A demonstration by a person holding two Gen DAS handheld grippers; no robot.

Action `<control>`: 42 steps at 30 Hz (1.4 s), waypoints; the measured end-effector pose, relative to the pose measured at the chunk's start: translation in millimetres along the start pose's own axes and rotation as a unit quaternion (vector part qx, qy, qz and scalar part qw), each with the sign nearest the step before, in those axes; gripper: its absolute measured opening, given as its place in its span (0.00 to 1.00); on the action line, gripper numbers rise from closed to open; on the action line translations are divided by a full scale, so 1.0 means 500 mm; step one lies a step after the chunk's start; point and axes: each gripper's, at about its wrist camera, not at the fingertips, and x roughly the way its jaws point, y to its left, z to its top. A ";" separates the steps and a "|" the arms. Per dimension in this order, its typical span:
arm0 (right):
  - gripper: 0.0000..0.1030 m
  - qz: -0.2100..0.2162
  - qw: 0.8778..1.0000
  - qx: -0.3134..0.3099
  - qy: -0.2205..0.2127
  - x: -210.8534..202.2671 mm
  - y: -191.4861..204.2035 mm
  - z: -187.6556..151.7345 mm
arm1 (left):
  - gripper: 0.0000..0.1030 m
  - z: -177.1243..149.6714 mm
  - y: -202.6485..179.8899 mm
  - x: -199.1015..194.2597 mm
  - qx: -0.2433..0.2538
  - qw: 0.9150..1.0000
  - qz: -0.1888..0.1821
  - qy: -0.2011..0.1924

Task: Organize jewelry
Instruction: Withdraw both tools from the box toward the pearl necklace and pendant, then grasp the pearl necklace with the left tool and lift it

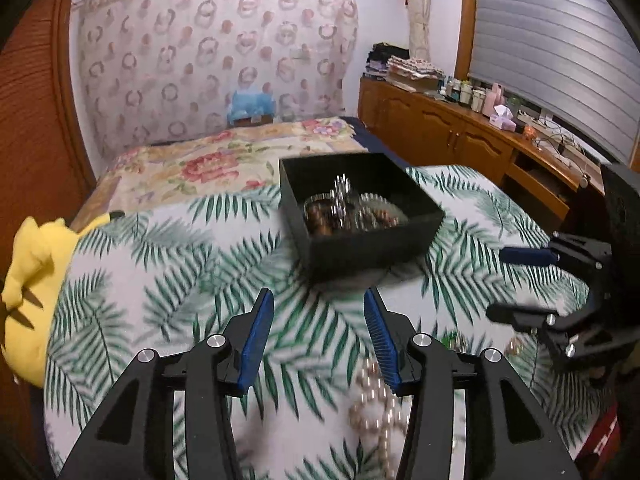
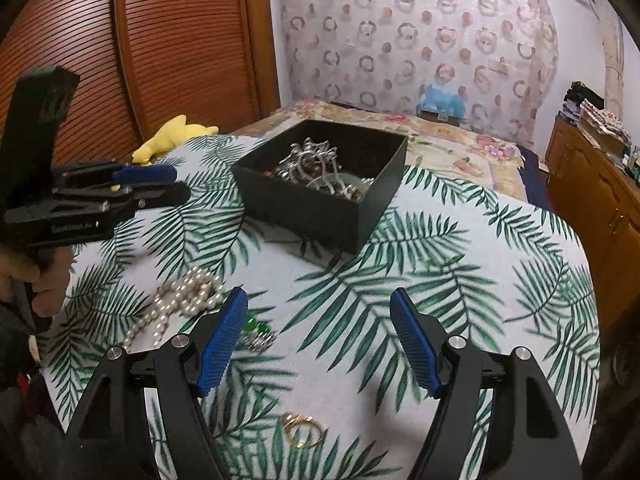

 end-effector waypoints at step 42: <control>0.57 0.013 0.999 -0.027 0.031 0.004 0.052 -0.042 | 0.06 -0.075 -0.050 -0.044 0.029 0.999 -0.041 0.020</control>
